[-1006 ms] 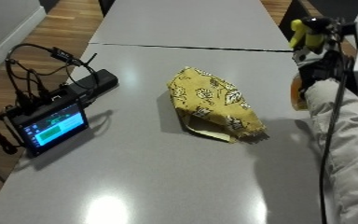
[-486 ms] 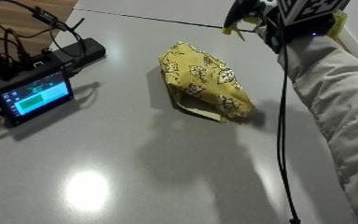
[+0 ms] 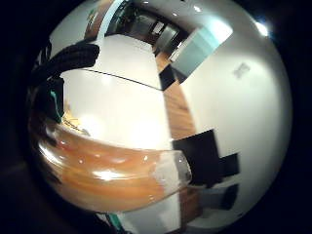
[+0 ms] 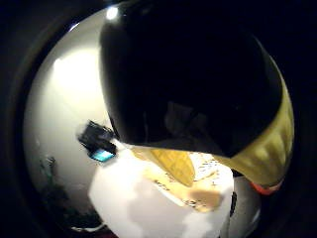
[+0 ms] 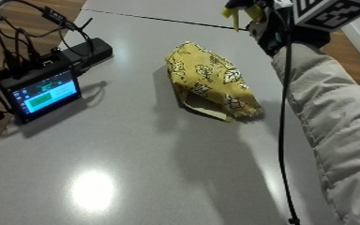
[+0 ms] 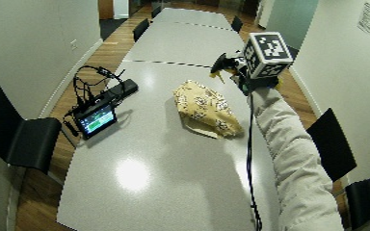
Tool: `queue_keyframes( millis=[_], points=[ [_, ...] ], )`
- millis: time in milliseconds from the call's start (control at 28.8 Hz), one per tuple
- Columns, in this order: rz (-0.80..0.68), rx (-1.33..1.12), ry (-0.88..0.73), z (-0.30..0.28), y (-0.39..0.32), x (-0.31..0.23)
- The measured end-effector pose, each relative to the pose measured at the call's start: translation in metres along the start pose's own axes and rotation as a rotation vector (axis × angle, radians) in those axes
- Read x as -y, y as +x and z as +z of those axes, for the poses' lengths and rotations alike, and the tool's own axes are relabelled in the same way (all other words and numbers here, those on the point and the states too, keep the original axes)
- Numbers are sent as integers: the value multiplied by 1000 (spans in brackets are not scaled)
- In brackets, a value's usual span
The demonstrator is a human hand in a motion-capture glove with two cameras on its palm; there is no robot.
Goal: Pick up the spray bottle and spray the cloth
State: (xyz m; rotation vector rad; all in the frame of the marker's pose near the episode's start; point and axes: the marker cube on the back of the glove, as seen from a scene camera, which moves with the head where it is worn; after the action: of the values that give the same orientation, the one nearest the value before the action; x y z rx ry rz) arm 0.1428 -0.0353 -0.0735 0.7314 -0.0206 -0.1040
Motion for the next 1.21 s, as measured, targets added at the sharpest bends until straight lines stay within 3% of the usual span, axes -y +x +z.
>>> queue_keyframes(
  millis=[416,521,833,1215],
  points=[
    [526,1067,137,-2,18,-12],
    [488,1206,147,-17,-2,-7],
    [158,1346,-21,-50,-150,2],
    [145,1514,-173,-11,-267,-52]
  ],
)
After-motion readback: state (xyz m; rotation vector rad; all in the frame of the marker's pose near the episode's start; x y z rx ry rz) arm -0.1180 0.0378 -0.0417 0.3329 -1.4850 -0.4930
